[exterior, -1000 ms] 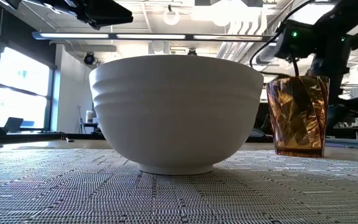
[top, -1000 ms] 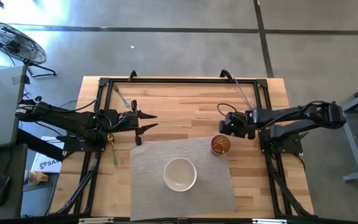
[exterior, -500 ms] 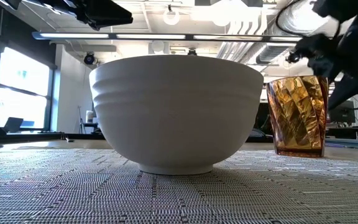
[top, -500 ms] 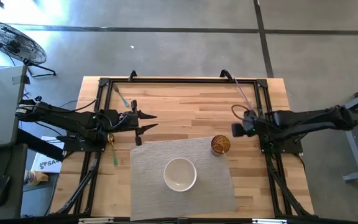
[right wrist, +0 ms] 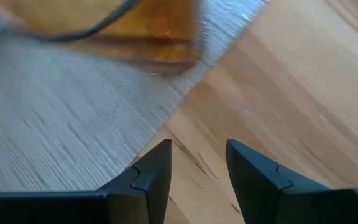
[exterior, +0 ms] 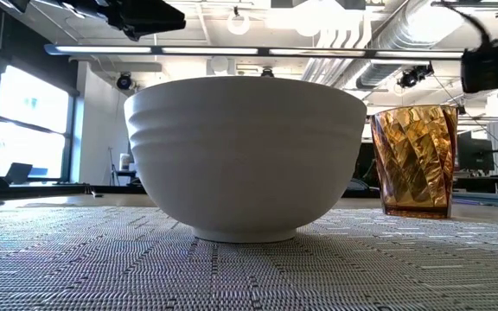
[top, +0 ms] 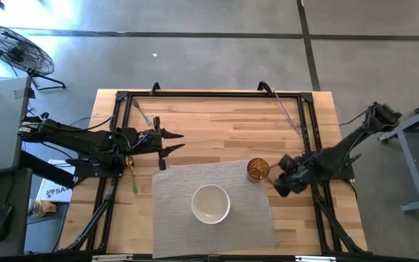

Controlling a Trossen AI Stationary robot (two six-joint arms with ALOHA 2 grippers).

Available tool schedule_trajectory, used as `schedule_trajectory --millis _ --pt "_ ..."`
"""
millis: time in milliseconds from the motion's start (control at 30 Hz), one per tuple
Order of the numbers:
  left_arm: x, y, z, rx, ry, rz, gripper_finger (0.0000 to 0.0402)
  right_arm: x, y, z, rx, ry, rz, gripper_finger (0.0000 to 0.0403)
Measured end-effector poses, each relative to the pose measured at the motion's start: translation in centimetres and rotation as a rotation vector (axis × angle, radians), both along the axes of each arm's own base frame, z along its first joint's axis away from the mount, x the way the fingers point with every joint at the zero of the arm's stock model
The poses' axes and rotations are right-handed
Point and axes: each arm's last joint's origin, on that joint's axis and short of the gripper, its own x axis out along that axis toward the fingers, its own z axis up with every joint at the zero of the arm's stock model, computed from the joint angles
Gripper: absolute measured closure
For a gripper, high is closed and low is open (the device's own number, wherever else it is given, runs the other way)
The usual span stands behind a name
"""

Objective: Pick & Place Utensil
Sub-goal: Put the brown cup to the top right on the gray mat

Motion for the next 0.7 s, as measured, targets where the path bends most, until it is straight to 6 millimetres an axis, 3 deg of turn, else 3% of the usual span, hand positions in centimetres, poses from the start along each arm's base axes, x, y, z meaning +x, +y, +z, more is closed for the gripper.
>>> schedule_trajectory --millis 167,367,700 --pt "0.0 0.0 0.4 -0.007 -0.038 -0.016 0.0270 0.8 1.6 -1.2 -0.176 -0.059 0.113 0.0258" --pt "0.1 -0.1 0.4 -0.012 -0.041 -0.046 0.0270 2.2 2.1 -2.8 -0.344 -0.074 0.168 0.0258" --pt "0.1 -0.1 0.4 -0.015 -0.042 -0.046 0.0270 4.6 2.2 -4.0 -0.411 -0.130 0.184 0.0258"
